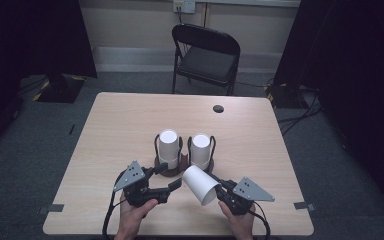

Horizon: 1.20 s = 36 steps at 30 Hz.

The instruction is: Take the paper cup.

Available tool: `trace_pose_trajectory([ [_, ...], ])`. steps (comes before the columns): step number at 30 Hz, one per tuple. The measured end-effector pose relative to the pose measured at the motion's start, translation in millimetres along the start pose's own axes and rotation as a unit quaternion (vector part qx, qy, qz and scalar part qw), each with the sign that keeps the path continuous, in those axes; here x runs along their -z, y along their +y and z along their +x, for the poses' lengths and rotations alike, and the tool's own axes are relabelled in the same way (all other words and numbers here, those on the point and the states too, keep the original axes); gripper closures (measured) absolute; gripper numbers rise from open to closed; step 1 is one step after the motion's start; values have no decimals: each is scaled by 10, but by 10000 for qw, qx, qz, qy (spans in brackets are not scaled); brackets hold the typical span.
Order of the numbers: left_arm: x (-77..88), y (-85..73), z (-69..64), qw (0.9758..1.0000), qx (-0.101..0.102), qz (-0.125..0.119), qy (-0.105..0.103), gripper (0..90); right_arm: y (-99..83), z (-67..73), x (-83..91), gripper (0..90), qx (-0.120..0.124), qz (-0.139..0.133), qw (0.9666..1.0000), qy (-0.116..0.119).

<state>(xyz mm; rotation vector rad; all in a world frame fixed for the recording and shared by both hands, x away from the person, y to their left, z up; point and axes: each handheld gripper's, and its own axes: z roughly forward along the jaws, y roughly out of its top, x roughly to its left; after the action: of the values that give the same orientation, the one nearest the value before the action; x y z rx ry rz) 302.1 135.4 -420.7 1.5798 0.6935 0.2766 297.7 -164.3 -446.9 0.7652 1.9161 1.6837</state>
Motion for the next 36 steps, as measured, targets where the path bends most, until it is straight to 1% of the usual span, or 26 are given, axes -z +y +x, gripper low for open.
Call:
trace_pose_trajectory([
  [1,-2,-10,-5,10000,-73,54,-35,255,5,-2,1,900,-5,75,10000,-5],
  [5,-23,-57,-41,9990,-336,309,-30,235,31,-23,-4,900,-95,365,9992,110],
  [7,-25,-94,-76,9987,-441,273,-17,212,42,-38,-13,900,-131,510,9985,163],
  [10,-39,-143,-134,9978,-584,311,-22,195,57,-59,-28,900,-141,725,9970,210],
  [11,-47,-155,-149,9972,-656,345,-30,194,59,-69,-30,900,-169,748,9968,224],
  [13,-67,-167,-189,9952,-864,458,-3,184,65,-86,-30,900,-219,817,9962,226],
  [14,-82,-167,-214,9937,-994,525,49,182,70,-95,-28,900,-238,857,9958,233],
  [15,-98,-165,-240,9914,-1149,609,139,176,75,-102,-26,900,-253,903,9952,267],
  [16,-119,-168,-271,9891,-1308,639,205,159,81,-107,-25,900,-248,952,9948,272],
  [18,-159,-168,-318,9849,-1540,766,202,161,93,-114,-24,900,-227,1043,9939,291],
  [19,-181,-174,-337,9834,-1619,803,195,160,101,-114,-21,900,-223,1106,9932,282],
  [20,-201,-185,-359,9825,-1671,800,195,155,108,-118,-21,900,-226,1144,9928,290],
  [22,-233,-209,-390,9800,-1783,868,185,156,123,-121,-25,900,-217,1257,9913,312],
  [23,-246,-221,-406,9778,-1871,920,233,158,130,-123,-29,900,-224,1313,9905,332],
  [24,-262,-241,-425,9772,-1901,911,241,157,140,-123,-31,900,-217,1388,9895,341],
  [26,-276,-265,-445,9743,-2007,997,244,170,156,-131,-35,900,-218,1487,9880,367],
  [27,-287,-281,-459,9736,-2040,981,283,180,163,-135,-38,900,-190,1538,9873,360],
  [29,-295,-293,-482,9681,-2250,1052,320,196,172,-150,-46,900,-208,1621,9857,403],
  [31,-314,-307,-520,9639,-2417,1059,347,202,181,-161,-62,900,-235,1737,9837,406],
  [32,-328,-317,-539,9605,-2539,1074,366,202,188,-170,-71,900,-247,1804,9823,440],
  [33,-328,-317,-539,9605,-2539,1074,366,202,188,-170,-71,900,-247,1804,9823,440],
  [34,-350,-332,-559,9565,-2663,1123,407,200,208,-175,-91,900,-254,1951,9793,481],
  [36,-377,-351,-580,9519,-2796,1181,417,194,230,-180,-114,900,-276,2074,9762,562],
])
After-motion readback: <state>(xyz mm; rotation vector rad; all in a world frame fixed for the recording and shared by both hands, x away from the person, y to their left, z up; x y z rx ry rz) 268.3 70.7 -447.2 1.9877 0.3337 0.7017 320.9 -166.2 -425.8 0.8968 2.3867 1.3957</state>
